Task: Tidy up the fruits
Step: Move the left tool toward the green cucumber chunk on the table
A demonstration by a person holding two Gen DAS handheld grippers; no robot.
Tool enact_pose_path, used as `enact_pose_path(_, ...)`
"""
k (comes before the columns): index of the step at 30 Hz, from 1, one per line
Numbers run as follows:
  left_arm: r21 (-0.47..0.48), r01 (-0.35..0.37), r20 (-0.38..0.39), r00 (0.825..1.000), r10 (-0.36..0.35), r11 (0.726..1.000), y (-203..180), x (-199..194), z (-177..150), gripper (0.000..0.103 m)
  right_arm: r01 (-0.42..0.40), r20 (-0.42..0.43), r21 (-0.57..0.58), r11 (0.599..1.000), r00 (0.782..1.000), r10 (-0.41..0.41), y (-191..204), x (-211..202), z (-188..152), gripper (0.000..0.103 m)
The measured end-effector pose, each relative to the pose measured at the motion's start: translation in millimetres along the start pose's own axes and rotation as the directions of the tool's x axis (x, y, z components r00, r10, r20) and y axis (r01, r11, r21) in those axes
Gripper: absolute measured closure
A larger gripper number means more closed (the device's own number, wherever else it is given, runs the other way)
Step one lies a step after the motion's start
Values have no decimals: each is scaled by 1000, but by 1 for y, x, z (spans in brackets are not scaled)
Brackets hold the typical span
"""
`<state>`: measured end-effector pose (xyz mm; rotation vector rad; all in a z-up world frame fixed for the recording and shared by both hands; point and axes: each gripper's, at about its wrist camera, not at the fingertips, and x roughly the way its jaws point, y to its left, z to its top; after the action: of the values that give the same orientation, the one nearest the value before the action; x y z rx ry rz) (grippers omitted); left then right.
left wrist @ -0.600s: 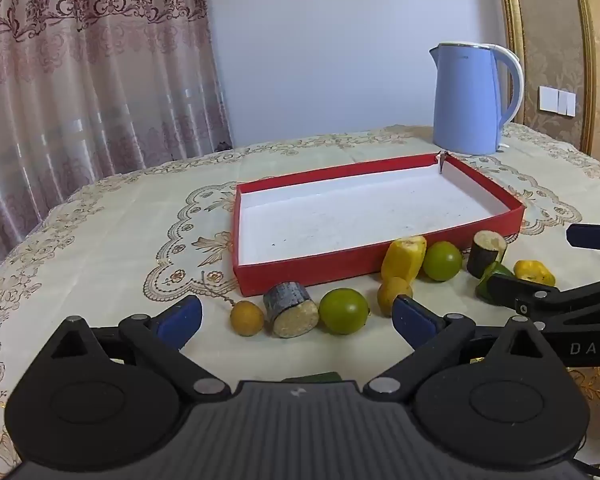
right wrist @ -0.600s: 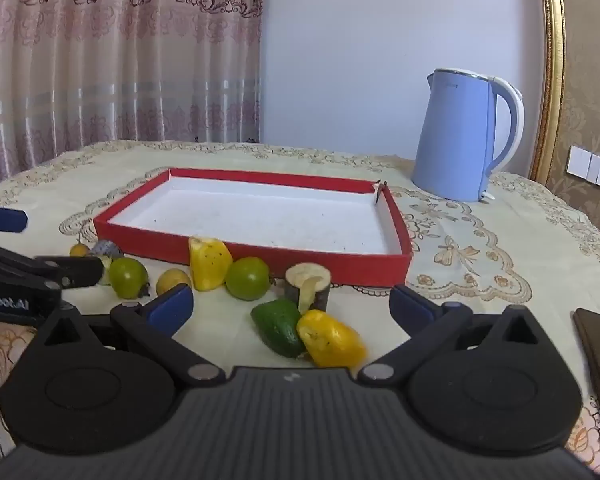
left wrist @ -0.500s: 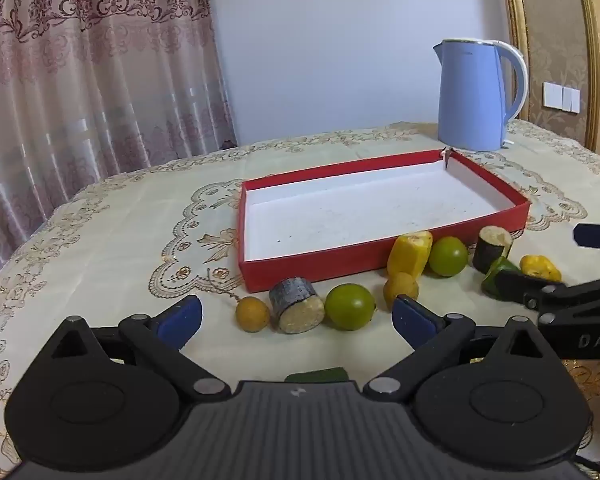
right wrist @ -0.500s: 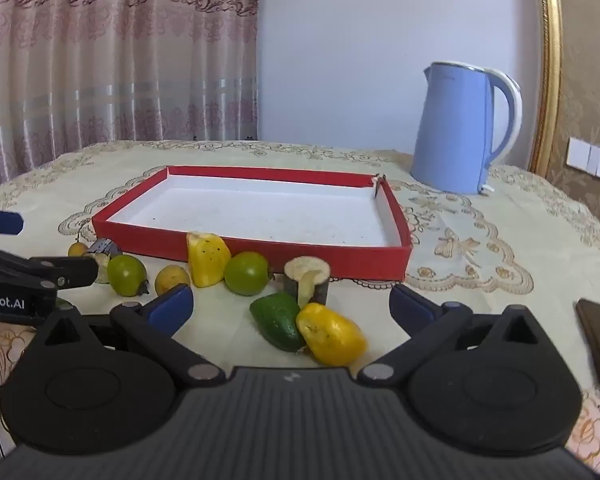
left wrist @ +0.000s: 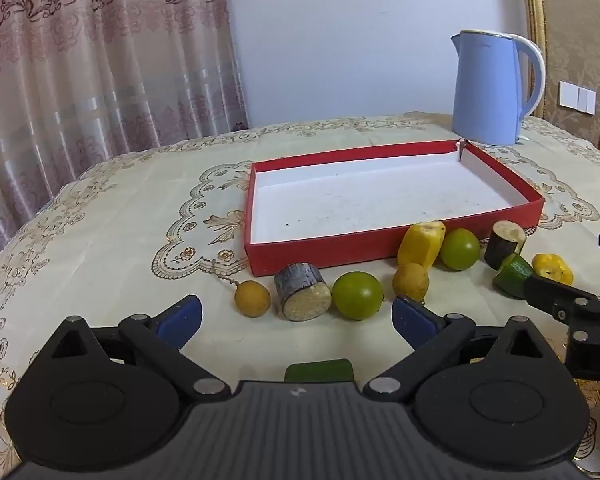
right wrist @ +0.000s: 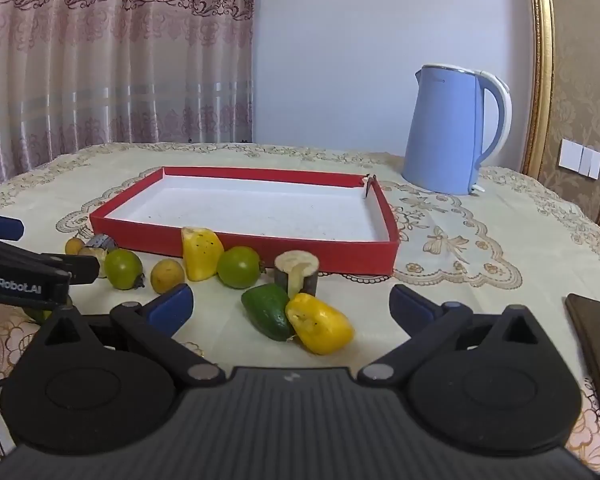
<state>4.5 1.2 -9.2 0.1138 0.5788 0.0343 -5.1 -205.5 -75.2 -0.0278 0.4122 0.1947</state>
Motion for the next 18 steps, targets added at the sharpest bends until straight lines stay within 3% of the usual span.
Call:
enact_pose_path(12,-49,29,-18,999,-30,998,15,-4,-8,1,29,-6,3,1000,1000,-29,0,-2,-4,0)
enact_pose_path(18,-94,32,-21,999,-34,995,23,-6,-9,1,90,-67,40,995,994,-87,-3,6,-1,0)
